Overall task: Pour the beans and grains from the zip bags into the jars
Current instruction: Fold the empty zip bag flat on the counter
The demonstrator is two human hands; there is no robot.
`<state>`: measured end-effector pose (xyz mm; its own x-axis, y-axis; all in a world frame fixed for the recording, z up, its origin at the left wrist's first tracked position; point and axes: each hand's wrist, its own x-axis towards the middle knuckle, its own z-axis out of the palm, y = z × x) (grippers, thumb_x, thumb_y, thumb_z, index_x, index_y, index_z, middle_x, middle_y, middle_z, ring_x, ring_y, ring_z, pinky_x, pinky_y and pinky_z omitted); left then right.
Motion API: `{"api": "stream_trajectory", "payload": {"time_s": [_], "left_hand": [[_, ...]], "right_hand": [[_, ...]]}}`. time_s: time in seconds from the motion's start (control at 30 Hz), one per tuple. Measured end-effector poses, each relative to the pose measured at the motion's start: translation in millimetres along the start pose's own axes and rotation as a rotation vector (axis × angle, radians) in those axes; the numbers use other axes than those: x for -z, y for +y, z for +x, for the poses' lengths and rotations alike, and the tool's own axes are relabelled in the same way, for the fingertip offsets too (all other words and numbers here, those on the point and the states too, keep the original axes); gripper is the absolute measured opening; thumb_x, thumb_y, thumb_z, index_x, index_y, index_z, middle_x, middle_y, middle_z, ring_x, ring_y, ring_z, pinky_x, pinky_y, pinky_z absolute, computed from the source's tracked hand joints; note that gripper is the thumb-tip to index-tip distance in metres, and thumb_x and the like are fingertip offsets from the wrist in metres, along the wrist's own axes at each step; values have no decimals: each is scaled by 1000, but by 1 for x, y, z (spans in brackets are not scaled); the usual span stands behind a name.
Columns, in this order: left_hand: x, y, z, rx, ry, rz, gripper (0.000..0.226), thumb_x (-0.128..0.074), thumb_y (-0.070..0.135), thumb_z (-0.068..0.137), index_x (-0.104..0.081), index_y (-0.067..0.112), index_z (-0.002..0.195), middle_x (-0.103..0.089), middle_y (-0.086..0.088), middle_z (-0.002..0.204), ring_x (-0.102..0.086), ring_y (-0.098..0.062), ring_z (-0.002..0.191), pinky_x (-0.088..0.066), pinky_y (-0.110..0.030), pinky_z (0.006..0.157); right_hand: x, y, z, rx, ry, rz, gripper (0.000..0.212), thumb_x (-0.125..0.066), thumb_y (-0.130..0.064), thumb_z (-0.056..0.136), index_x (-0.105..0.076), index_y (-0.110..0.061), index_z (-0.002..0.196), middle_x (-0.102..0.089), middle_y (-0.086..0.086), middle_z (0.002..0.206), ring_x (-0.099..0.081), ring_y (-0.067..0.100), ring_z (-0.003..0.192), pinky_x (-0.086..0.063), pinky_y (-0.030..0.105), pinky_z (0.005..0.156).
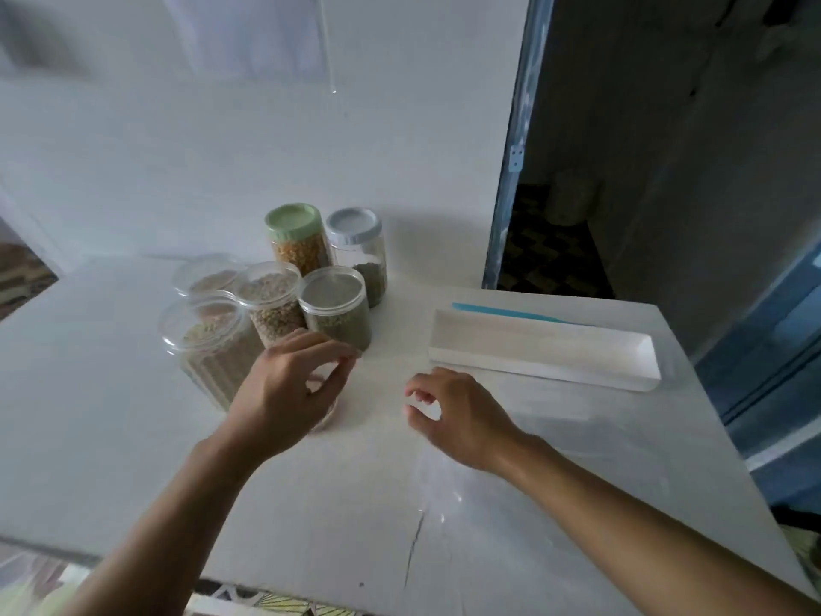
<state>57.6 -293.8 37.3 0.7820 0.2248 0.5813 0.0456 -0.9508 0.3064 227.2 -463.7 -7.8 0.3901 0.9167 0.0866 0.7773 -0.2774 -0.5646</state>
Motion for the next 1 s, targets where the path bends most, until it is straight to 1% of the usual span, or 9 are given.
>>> {"api": "stream_trajectory", "payload": {"time_s": [0.23, 0.37, 0.47, 0.53, 0.63, 0.73, 0.8, 0.87, 1.0], "left_hand": [[80, -70, -14, -49, 103, 219, 16, -71, 24, 93, -78, 16, 105, -70, 3, 105, -62, -24, 102, -46, -43, 86], [106, -118, -21, 48, 34, 228, 38, -66, 45, 92, -69, 25, 125, -62, 5, 127, -55, -22, 122, -38, -41, 98], [112, -150, -25, 193, -100, 114, 68, -60, 69, 86, -50, 35, 144, -50, 12, 142, -46, -12, 132, -34, -37, 105], [110, -168, -27, 263, -167, -63, 79, -63, 77, 79, -43, 40, 147, -48, 17, 143, -49, -7, 131, -40, -38, 107], [103, -184, -28, 282, -210, -302, 84, -69, 79, 73, -45, 42, 144, -54, 17, 142, -54, 0, 126, -46, -23, 102], [97, -189, -28, 292, -233, -469, 86, -71, 78, 70, -50, 37, 143, -58, 16, 140, -55, 6, 125, -43, -6, 92], [92, -193, -29, 293, -234, -584, 84, -75, 74, 71, -52, 35, 141, -60, 15, 138, -58, 2, 124, -47, -13, 95], [89, -196, -32, 299, -243, -698, 79, -81, 61, 73, -50, 33, 141, -61, 14, 136, -59, -3, 126, -50, -19, 98], [83, -198, -34, 313, -248, -805, 76, -84, 48, 71, -49, 34, 137, -64, 17, 131, -60, -7, 125, -49, -18, 98]], "right_hand": [[-56, -69, 71, 71, -226, -162, 53, -63, -50, 93, -53, -25, 138, -57, 8, 126, -56, 26, 117, -49, 40, 96], [-87, -99, 97, 9, -311, -315, 68, -64, -60, 86, -43, -27, 141, -48, 8, 129, -51, 33, 120, -49, 44, 95], [-104, -111, 111, -77, -326, -415, 85, -70, -60, 82, -32, -30, 152, -39, 10, 142, -45, 38, 127, -47, 44, 100], [-108, -119, 119, -164, -380, -435, 88, -71, -58, 79, -29, -35, 153, -35, 9, 146, -40, 40, 132, -47, 43, 101], [-96, -131, 130, -258, -466, -359, 64, -72, -53, 77, -52, -39, 137, -48, -1, 139, -52, 35, 127, -51, 39, 92], [-62, -144, 132, -384, -335, 26, 54, -80, -41, 77, -60, -34, 127, -65, -9, 119, -69, 15, 99, -59, 32, 80], [-39, -153, 131, -382, -201, 224, 49, -77, -38, 84, -56, -40, 128, -63, -12, 112, -63, 10, 97, -54, 28, 76], [-28, -164, 132, -339, -29, 500, 39, -70, -43, 88, -57, -46, 125, -65, -7, 107, -64, 15, 98, -54, 33, 81], [-37, -185, 140, -140, 384, 739, 52, -69, -61, 76, -55, -45, 123, -67, -6, 107, -68, 19, 106, -56, 43, 93]]}}
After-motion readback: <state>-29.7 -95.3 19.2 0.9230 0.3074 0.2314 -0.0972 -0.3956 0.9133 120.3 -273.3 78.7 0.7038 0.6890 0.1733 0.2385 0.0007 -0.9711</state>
